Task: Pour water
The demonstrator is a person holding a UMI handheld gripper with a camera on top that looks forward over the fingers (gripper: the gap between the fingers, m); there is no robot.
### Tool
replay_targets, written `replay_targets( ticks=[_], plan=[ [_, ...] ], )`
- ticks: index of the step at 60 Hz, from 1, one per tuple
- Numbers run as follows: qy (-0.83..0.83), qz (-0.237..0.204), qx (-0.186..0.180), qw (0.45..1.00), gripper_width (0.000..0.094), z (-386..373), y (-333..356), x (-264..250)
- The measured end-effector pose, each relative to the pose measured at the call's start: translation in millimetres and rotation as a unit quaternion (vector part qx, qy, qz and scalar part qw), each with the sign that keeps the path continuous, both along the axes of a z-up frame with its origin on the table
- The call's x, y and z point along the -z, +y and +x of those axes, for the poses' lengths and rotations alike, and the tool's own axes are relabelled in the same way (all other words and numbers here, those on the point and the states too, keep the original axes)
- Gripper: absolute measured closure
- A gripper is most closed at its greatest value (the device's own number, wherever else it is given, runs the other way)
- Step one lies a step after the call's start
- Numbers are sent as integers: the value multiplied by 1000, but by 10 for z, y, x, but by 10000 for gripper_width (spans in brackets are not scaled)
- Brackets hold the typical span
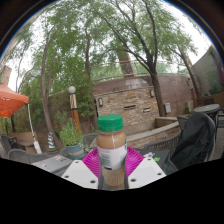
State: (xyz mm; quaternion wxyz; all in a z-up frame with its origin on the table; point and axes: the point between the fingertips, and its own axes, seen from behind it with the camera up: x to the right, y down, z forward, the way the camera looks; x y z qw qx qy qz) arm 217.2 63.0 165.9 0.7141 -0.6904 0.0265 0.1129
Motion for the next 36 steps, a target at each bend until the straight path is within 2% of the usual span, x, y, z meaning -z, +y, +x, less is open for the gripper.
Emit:
replay_targets(
  ticks=[9,16,19,20,27,36],
  plan=[
    [-36,-61,-4,997,647,321,-68,984],
    [-78,-82,3,994,647,508,151,1355],
    [-93,-87,6,992,646,280,306,1417],
    [-94,-68,7,993,647,292,311,1327],
    [-83,-93,11,992,646,493,335,1407],
    [-66,-90,6,994,634,346,297,1386]
  ],
)
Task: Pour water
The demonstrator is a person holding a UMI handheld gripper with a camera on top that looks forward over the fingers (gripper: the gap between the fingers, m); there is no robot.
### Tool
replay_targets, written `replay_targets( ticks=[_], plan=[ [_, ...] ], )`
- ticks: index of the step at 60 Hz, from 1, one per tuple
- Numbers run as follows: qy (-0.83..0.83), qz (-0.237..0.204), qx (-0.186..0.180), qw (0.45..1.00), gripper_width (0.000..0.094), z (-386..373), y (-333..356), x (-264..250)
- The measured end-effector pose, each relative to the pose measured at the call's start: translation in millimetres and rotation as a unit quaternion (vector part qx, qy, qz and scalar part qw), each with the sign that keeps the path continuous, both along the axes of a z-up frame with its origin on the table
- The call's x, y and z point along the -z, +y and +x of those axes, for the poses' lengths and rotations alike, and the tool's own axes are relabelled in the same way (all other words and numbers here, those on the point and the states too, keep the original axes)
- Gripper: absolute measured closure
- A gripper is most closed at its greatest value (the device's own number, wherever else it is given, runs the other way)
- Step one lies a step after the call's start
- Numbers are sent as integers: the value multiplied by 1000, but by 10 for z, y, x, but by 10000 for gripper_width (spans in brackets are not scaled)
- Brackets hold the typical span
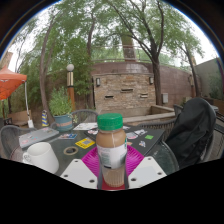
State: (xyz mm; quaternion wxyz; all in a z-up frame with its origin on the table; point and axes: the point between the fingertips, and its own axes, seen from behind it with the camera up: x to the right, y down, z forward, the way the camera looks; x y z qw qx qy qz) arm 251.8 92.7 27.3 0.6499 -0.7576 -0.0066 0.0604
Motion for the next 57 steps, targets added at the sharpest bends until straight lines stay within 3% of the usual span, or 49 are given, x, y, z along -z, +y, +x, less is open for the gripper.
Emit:
replay_targets(
  ticks=[8,11,14,19,42,46,57],
  plan=[
    [1,-10,-3,1000,431,-28,3,9],
    [-2,-52,1,999,269,-24,-61,163],
    [-4,-64,-1,998,76,-18,-185,142],
    [-13,-57,9,998,124,27,-387,9],
    [-24,-58,14,998,115,-160,-2022,-593],
    [-21,-51,-3,998,109,-254,-2273,-678],
    [-23,-48,-2,999,109,-195,-2697,-783]
  ],
)
